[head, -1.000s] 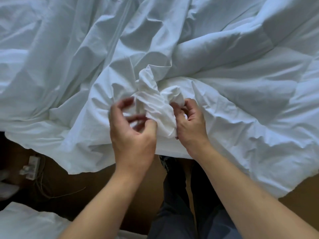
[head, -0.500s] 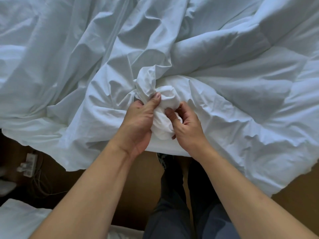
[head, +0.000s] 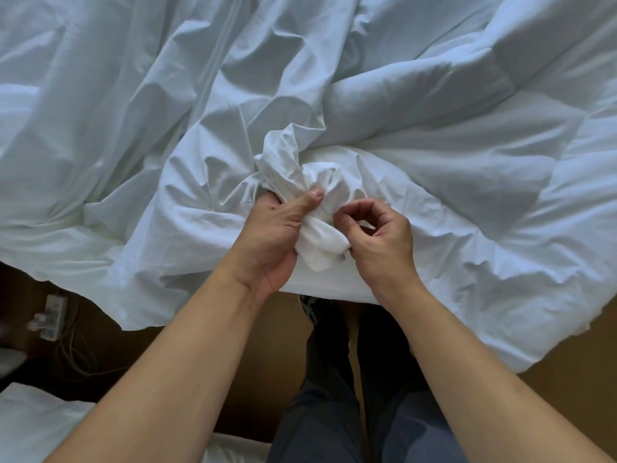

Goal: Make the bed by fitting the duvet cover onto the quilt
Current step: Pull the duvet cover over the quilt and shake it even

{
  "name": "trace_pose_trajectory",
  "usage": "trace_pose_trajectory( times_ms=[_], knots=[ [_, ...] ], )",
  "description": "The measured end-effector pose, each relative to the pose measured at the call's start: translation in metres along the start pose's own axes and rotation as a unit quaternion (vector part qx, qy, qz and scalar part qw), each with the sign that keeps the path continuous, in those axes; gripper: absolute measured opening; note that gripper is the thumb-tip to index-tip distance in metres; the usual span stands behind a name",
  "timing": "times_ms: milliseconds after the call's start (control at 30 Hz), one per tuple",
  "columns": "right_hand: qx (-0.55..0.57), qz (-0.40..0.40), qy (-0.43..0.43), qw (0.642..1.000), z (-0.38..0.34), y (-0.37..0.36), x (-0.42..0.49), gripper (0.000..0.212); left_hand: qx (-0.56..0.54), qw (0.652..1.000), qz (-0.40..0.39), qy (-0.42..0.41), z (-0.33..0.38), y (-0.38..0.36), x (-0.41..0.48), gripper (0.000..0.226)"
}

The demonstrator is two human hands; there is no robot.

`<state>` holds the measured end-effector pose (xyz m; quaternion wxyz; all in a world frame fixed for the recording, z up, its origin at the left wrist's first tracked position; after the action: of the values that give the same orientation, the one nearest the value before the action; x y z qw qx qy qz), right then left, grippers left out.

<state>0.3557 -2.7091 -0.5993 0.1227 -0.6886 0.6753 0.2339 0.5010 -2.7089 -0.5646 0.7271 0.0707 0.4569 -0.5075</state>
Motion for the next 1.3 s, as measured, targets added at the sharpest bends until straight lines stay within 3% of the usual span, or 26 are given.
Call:
trace_pose_trajectory(
  times_ms=[133, 267, 400, 567, 667, 733, 767, 833, 900, 967, 1000, 1067, 1200, 1267, 1300],
  knots=[
    [0.0, 0.008, 0.002, 1.0, -0.003, 0.002, 0.001, 0.003, 0.02, 1.0, 0.001, -0.009, 0.0, -0.003, -0.001, 0.025],
    [-0.03, 0.006, 0.017, 0.999, -0.01, -0.006, 0.004, 0.018, -0.008, 1.0, 0.014, -0.003, -0.002, -0.003, -0.001, 0.028],
    [-0.046, -0.009, 0.002, 0.999, 0.001, -0.017, -0.005, 0.014, -0.03, 0.999, 0.03, 0.023, -0.005, -0.001, 0.001, 0.012],
    [-0.066, -0.001, -0.021, 0.998, 0.01, -0.014, -0.009, 0.015, 0.082, 0.993, 0.084, 0.019, 0.001, 0.01, -0.003, 0.019],
    [-0.078, 0.019, -0.024, 0.997, 0.008, -0.014, -0.009, 0.015, 0.206, 0.956, 0.186, -0.089, 0.024, 0.028, -0.016, 0.022],
    [-0.096, 0.038, -0.009, 0.995, 0.003, -0.017, -0.011, 0.015, 0.271, 0.899, 0.275, -0.208, 0.04, 0.032, -0.039, 0.044],
    [-0.104, 0.044, -0.002, 0.994, 0.0, -0.019, -0.012, 0.015, 0.289, 0.877, 0.279, -0.264, 0.044, 0.026, -0.05, 0.053],
    [-0.113, 0.054, 0.008, 0.992, -0.004, -0.023, -0.015, 0.015, 0.344, 0.854, 0.218, -0.323, 0.039, 0.005, -0.056, 0.062],
    [-0.128, 0.062, 0.017, 0.99, -0.007, -0.025, -0.017, 0.014, 0.466, 0.819, 0.162, -0.295, 0.026, -0.014, -0.047, 0.061],
    [-0.135, 0.065, 0.02, 0.988, -0.008, -0.026, -0.018, 0.016, 0.568, 0.77, 0.156, -0.246, 0.021, -0.02, -0.035, 0.044],
    [-0.136, 0.066, 0.019, 0.988, -0.008, -0.025, -0.018, 0.016, 0.586, 0.762, 0.149, -0.232, 0.022, -0.022, -0.03, 0.039],
    [-0.134, 0.065, 0.015, 0.989, -0.007, -0.022, -0.018, 0.014, 0.581, 0.776, 0.105, -0.224, 0.025, -0.023, -0.024, 0.037],
    [-0.118, 0.028, 0.019, 0.992, 0.001, -0.017, -0.03, 0.007, 0.5, 0.848, -0.045, -0.17, 0.018, -0.021, -0.006, 0.063],
    [-0.069, 0.038, -0.034, 0.996, 0.028, -0.01, -0.049, 0.022, 0.469, 0.867, -0.083, -0.148, 0.008, -0.023, 0.0, 0.073],
    [-0.004, 0.079, -0.104, 0.991, 0.051, 0.0, -0.062, 0.033, 0.457, 0.874, -0.093, -0.139, 0.004, -0.025, 0.002, 0.075]
  ],
)
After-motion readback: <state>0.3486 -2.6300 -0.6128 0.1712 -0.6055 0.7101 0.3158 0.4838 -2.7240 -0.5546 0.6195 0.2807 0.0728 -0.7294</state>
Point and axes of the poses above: each hand's wrist, its own x-axis towards the middle knuckle, its own y-axis out of the back of the hand, z = x × y, the point moved 9 cm from there along x, towards the middle knuckle, and after that the axes turned 13 degrees about -x, right-handed, at the moved point
